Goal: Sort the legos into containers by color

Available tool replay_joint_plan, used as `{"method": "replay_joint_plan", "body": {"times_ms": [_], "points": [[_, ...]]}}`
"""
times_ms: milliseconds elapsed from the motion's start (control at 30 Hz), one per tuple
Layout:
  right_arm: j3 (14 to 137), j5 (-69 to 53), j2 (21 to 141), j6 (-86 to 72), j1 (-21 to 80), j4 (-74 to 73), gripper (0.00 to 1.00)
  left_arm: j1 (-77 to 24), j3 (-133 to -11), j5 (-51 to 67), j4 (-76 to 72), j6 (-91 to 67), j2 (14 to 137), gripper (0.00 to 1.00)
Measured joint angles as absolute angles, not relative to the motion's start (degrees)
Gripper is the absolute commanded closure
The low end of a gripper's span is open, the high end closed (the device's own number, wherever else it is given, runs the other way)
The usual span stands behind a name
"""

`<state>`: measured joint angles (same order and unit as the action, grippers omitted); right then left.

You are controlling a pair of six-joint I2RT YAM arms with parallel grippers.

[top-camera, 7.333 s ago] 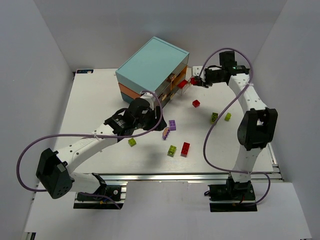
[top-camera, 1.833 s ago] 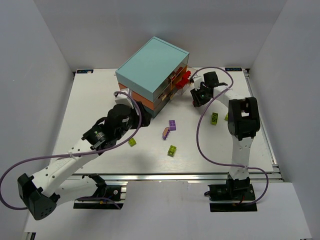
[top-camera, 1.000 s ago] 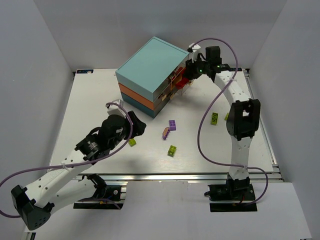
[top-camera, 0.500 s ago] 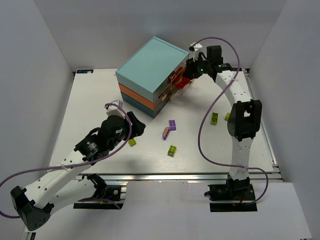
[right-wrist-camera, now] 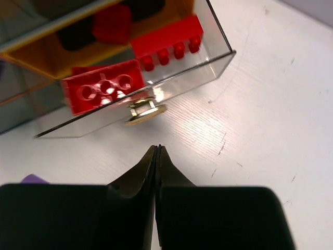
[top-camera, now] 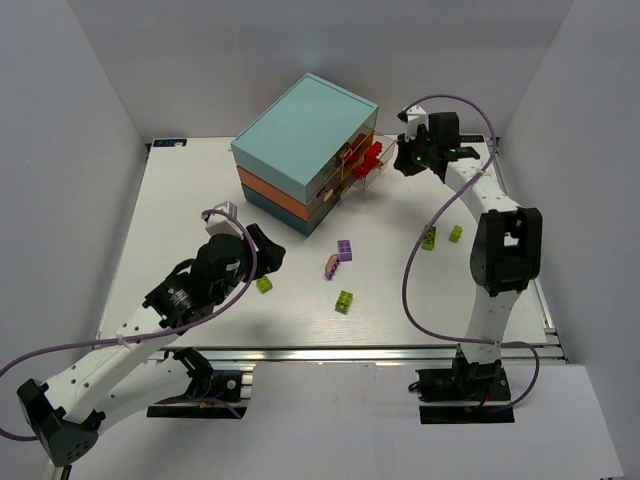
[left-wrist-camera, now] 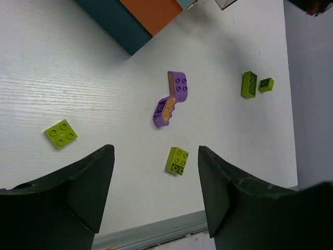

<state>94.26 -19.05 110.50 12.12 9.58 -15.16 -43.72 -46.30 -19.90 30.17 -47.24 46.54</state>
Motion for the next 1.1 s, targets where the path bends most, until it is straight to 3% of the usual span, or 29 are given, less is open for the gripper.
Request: {"method": "replay_joint_plan", "body": {"times_ms": [233, 600, 900, 1067, 1100], "points": [[106.41, -14.74, 124.75, 10.98, 10.26, -18.52, 1.0, -43.72, -46.19, -20.69, 31.38, -48.53, 45.47, 0.24], [113.82, -24.69, 130.04, 6.74, 10.35, -16.88, 1.0, -43.72, -44.71, -21.28, 32.36, -50.37, 44.21, 0.23], [118.48, -28.38, 134.56, 3.79, 11.64, -10.04, 0.81, -43.72, -44.71, -21.45, 32.53, -51.57, 44.51, 0.22], [119.33, -29.54, 136.55, 1.87, 11.94, -6.17, 0.75, -43.72, -44.71, -21.47, 32.49, -52.05, 44.71, 0.21], [119.33, -29.71, 136.64, 1.63, 11.88, -5.98, 0.74, -43.72, -44.71, -21.47, 32.47, -52.14, 44.82, 0.17]]}}
